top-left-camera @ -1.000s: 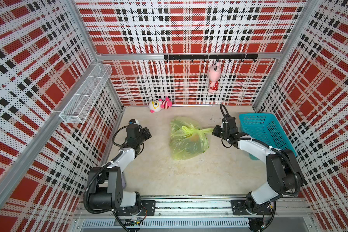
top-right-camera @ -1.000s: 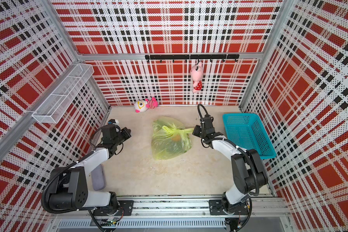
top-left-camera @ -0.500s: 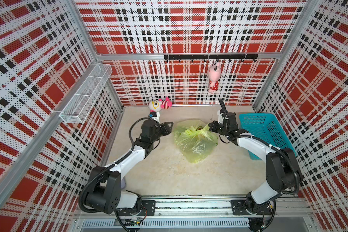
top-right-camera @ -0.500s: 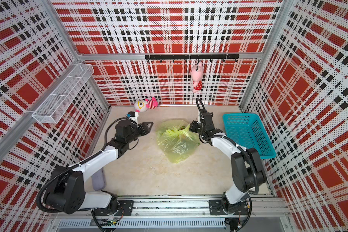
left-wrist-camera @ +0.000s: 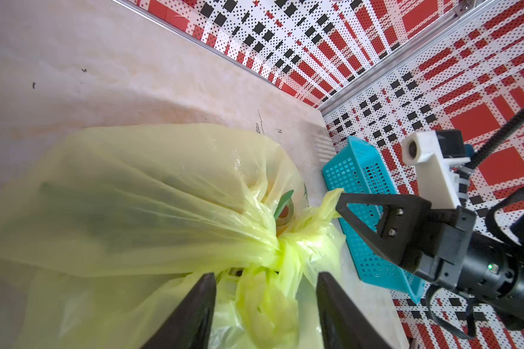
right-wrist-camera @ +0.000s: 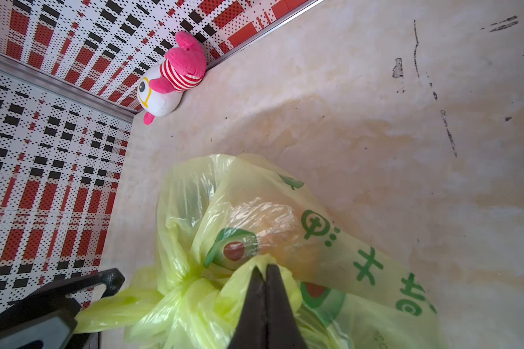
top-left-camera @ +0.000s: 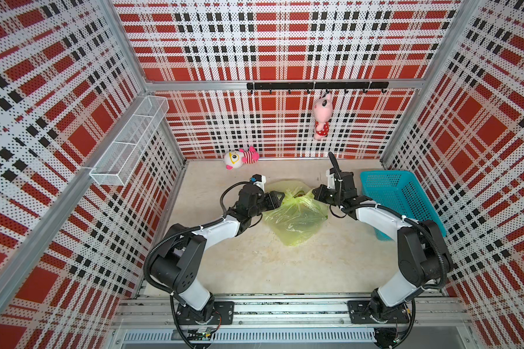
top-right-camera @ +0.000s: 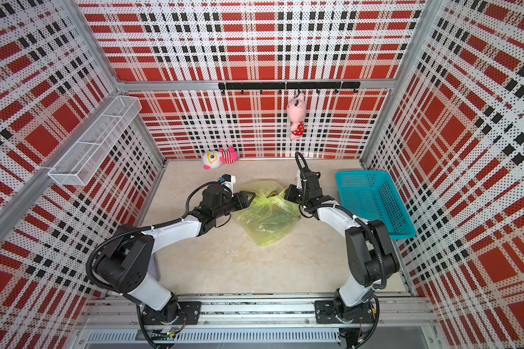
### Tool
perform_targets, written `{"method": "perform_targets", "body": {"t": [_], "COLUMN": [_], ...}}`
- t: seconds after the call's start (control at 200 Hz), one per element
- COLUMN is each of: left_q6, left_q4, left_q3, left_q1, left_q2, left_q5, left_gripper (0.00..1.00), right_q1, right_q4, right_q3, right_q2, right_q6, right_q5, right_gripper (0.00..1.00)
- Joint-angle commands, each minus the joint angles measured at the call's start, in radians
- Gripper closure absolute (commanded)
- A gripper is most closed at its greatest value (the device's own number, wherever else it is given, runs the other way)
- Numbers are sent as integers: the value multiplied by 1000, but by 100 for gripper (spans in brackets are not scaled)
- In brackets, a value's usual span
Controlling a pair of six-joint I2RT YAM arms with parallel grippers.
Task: Place the pineapple into a plastic bag & tie a knot
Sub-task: Tie the plastic bag at the center of the board.
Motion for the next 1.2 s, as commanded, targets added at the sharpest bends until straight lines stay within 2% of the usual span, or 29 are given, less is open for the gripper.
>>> {"method": "perform_targets", "body": {"t": [0.0, 0.2, 0.361, 0.486, 0.561, 0.676, 0.892, 1.057, 1.193], "left_q6": [3, 9, 25, 42, 61, 96, 205, 263, 274], "left_q4": [33, 32, 14, -2, -28, -77, -228, -305, -317], "left_q3": [45, 42, 38, 49, 63, 88, 175, 232, 193], "left_q1": [-14, -25, -32, -32, -34, -34, 32, 124, 184], "left_q2": [24, 26, 35, 48, 58, 51, -81, -183, -202], "left_q5": [37, 48, 26, 15, -4, -55, -196, -216, -210], "left_gripper": [54, 62, 56, 57, 67, 100, 100, 100, 100], "right_q1": [0, 0, -1, 0, 0, -2, -53, -84, -114], "right_q4": [26, 28, 26, 28, 27, 22, -88, -204, -210], "right_q3": [-14, -14, -14, -19, -19, -12, 69, 152, 112], "right_q2": [-17, -19, -21, -25, -30, -45, -124, -190, -208], "right_q6": [9, 13, 12, 15, 15, 8, -69, -111, -100], "right_q5": [-15, -15, -12, -12, -12, -9, 72, 151, 169], "right_gripper": [100, 100, 100, 100, 100, 100, 100, 100, 100]}}
